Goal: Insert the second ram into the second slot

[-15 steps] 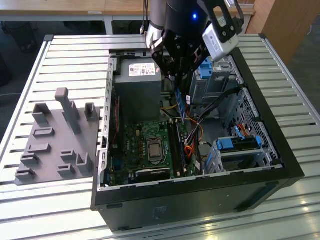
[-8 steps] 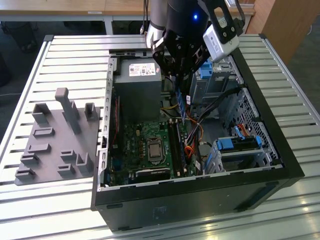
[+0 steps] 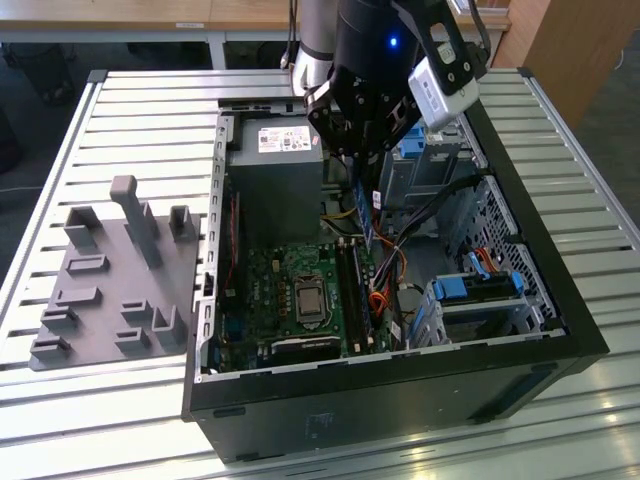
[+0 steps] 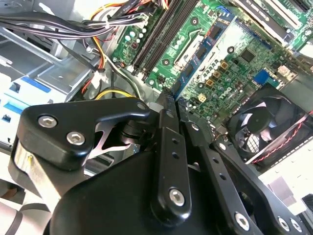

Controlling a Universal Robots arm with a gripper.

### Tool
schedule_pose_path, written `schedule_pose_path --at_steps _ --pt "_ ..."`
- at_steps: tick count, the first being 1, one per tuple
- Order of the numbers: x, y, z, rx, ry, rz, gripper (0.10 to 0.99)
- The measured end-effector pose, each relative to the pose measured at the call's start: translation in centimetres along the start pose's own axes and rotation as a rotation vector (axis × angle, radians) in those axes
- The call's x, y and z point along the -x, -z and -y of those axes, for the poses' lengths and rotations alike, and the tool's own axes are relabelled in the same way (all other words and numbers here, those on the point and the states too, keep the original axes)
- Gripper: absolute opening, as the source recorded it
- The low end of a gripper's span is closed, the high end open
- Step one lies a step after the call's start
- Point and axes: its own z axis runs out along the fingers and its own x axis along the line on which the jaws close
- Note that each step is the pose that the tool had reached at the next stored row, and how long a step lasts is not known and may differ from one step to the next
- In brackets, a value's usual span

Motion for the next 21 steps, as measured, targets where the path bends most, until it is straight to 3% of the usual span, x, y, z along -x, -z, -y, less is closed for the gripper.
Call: schedule_pose_path --at_steps 21 --pt "-0.01 -1.31 0.11 0.000 0.000 -0.0007 0.137"
